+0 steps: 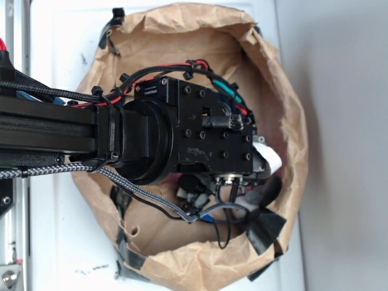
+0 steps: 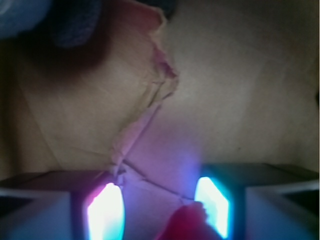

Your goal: Grab the red paper.

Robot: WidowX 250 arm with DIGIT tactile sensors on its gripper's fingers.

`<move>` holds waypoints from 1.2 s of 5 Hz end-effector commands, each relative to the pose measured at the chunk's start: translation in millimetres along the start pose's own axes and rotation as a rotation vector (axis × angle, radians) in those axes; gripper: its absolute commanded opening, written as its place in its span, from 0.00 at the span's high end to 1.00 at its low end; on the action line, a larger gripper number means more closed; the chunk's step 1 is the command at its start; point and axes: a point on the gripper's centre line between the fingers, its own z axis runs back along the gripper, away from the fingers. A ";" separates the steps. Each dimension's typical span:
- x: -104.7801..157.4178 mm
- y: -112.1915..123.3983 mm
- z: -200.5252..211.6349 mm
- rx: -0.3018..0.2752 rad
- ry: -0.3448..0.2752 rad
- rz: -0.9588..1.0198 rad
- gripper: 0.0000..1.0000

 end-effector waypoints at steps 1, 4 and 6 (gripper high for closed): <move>-0.6 2.4 26.4 0.003 -0.083 -0.018 1.00; -42.3 17.1 98.8 -0.070 -0.271 0.038 1.00; -43.6 39.2 119.1 -0.067 -0.314 0.056 1.00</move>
